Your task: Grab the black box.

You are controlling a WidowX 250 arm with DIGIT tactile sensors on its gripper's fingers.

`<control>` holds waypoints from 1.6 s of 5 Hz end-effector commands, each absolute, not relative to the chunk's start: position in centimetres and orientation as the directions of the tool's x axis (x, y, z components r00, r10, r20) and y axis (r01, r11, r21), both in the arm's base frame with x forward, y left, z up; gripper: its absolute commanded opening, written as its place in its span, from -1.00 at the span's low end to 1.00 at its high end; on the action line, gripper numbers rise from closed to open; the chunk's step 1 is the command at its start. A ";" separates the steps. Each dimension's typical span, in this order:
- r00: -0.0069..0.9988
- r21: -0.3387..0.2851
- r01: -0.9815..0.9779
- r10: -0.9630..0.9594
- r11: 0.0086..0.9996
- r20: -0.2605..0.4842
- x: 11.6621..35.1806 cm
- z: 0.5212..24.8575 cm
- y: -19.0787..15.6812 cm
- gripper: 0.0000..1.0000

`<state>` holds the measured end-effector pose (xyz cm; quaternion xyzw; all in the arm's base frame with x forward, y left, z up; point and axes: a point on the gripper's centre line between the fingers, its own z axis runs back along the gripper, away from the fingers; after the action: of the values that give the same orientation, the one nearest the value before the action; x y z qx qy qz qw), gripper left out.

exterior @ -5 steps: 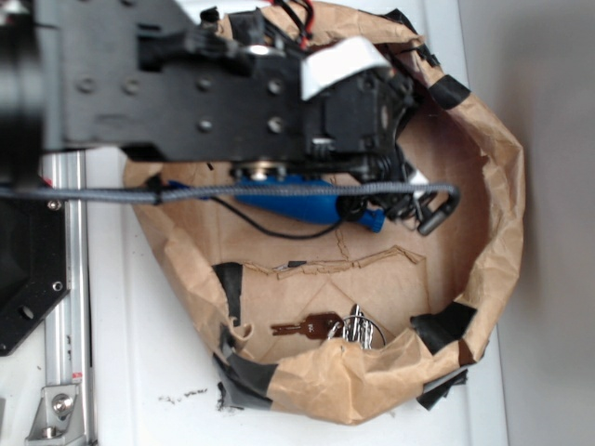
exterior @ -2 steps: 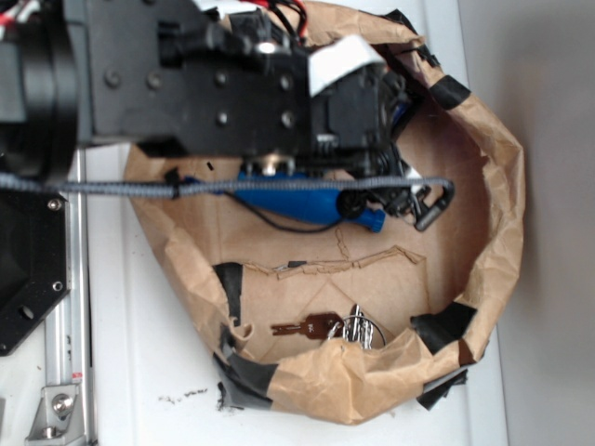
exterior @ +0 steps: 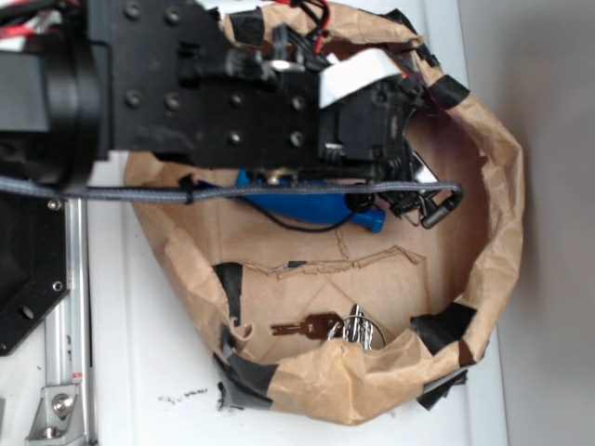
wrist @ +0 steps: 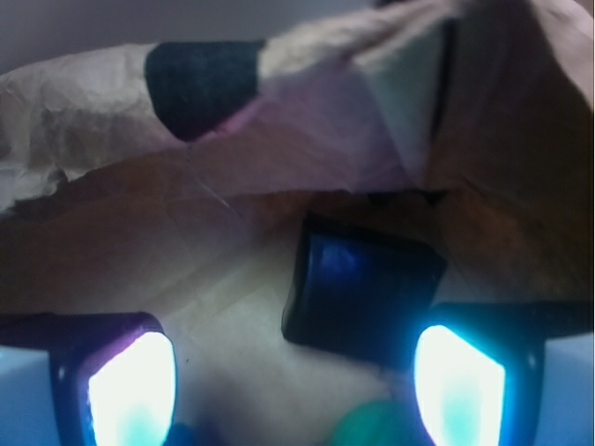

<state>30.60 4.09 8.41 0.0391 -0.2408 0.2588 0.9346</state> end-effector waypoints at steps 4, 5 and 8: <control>0.780 -0.001 -0.493 0.443 0.870 0.442 28.9 4.5 5.2 1.00; 0.737 -0.044 -0.541 0.499 0.840 0.456 29.9 5.1 6.6 1.00; 0.693 -0.016 -0.602 0.532 0.799 0.486 31.2 5.8 8.3 1.00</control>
<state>30.34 6.71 4.08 0.0774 -0.2171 0.2901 0.9288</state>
